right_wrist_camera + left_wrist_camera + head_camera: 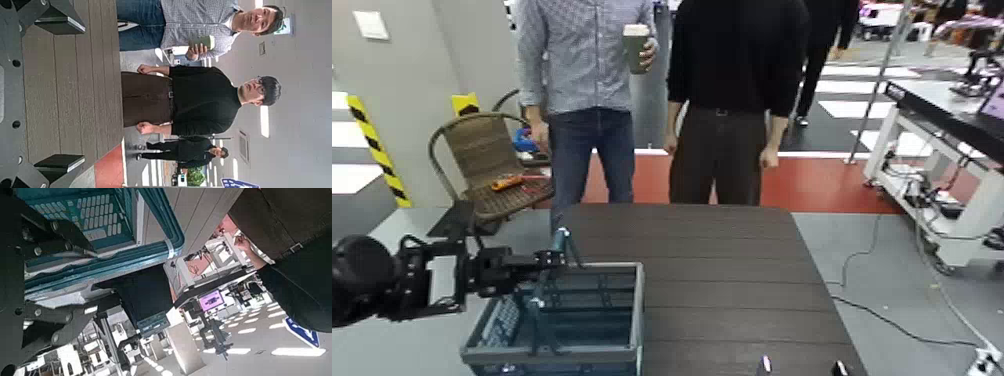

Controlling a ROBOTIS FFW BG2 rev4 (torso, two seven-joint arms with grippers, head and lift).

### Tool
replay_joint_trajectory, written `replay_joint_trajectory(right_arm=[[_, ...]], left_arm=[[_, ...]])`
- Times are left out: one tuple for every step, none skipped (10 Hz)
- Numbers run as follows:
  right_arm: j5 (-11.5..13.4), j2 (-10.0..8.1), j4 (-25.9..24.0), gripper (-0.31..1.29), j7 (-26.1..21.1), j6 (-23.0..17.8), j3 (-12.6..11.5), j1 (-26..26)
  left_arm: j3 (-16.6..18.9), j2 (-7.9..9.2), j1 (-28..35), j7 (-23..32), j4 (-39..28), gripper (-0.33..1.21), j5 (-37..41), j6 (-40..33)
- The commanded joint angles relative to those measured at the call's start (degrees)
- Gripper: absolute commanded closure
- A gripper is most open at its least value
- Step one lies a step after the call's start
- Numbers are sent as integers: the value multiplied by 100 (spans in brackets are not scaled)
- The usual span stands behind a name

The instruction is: Grasp the handle of the crate.

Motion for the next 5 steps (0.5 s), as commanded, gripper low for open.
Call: replay_joint_trajectory(right_arm=[[-2, 0, 12, 15, 0, -45, 0, 0], [-2, 0, 21, 15, 0, -54, 0, 0], [-11, 0, 21, 15, 0, -63, 0, 0], [-11, 0, 12, 15, 0, -80, -9, 8], [-11, 9, 12, 15, 0, -80, -18, 17]], left_arm=[[-29, 13, -9, -5, 0, 113, 1, 61], [-29, 4, 0, -5, 0, 119, 1, 70], [-29, 4, 18, -5, -26, 119, 18, 88], [-11, -5, 35, -5, -70, 119, 18, 88], [68, -31, 114, 3, -158, 119, 18, 96]])
